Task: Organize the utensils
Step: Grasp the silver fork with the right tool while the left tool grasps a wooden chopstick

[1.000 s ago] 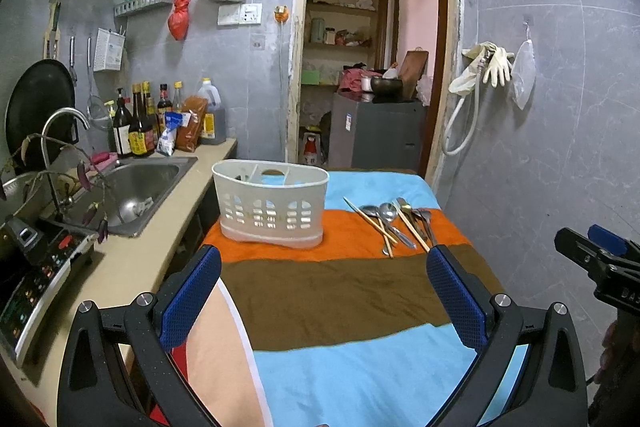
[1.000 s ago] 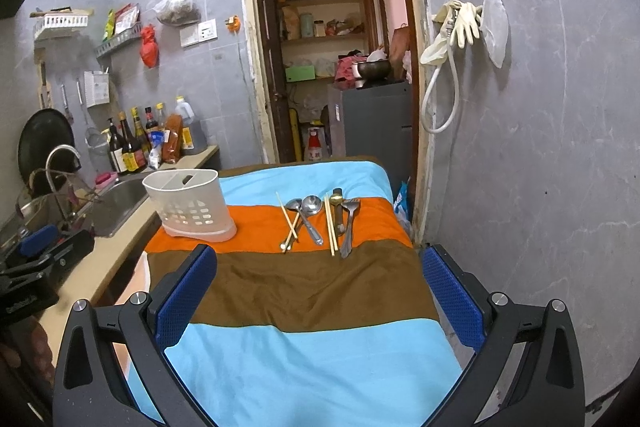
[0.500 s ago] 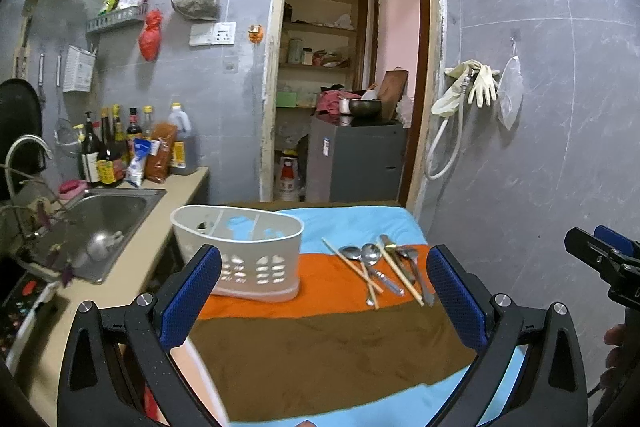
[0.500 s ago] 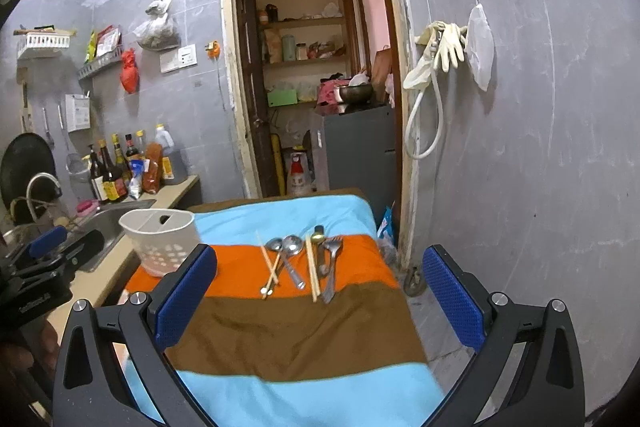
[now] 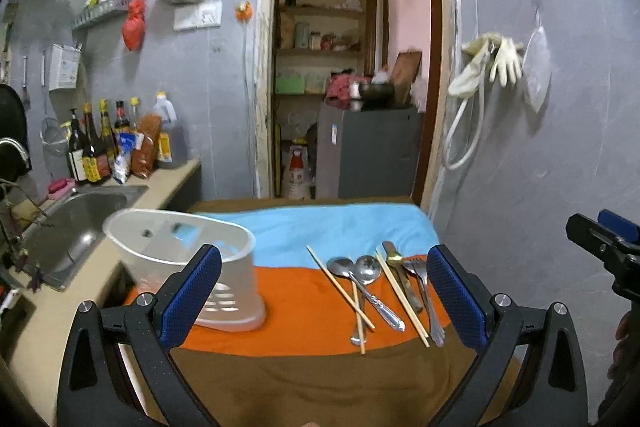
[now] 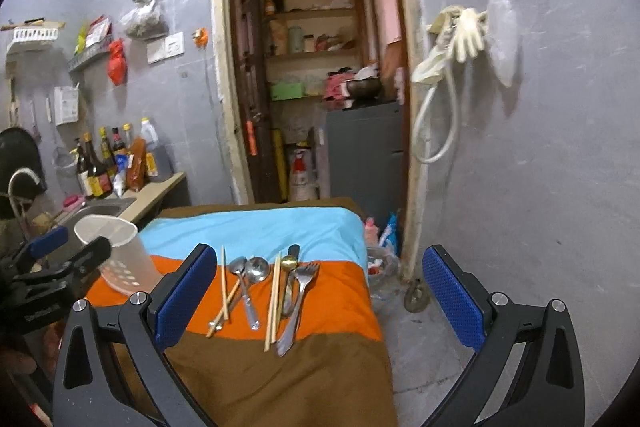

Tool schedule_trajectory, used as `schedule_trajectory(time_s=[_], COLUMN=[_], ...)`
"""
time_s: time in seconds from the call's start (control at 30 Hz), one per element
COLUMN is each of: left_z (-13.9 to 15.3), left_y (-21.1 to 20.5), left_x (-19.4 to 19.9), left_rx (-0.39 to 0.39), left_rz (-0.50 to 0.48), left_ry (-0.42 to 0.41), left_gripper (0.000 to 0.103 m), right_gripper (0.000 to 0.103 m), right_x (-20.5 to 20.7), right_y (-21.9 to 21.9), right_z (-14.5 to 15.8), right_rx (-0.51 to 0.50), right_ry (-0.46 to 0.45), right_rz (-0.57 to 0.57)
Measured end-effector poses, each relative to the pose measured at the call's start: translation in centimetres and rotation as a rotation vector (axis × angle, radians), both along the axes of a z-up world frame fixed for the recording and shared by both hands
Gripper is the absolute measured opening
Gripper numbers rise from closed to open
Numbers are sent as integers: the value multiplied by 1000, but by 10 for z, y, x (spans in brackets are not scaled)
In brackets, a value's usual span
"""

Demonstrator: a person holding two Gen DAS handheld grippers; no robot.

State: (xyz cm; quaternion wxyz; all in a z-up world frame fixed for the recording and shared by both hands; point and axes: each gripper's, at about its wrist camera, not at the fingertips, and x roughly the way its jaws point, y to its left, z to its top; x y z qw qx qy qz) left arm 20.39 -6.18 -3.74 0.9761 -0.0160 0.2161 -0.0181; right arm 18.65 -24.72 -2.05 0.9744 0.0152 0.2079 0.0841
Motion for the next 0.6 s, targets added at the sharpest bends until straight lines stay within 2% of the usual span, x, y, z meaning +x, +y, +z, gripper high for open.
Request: schedule_trajectory(time_s=[0.1,0.2,0.33,0.4,0.5,0.6], left_z=[-19,-39,-62,-73,-86,-97], left_y=[-12,-15,-19,-20,-17,-12], left_x=[28,55,86,100,120,137], left_rx=[5,-28,12,25,21,17], left_rz=[-11,-11,23,31,50,69], left_ry=[62,129,199,224,269,300], left_gripper=[101,100,100,99,93,89], right_gripper=[103,103,88,85,77,63], right_x=[31,59,91,103,123,142], right_y=[-14,-24,-24,-21,-14,-9], right_z=[-22,-46,-71,-82,-98,-113], right_rx=[8,47,55,48,39,48], right_ry=[53,124,205,241,302,350], right_rz=[48,99,157,180,209,233])
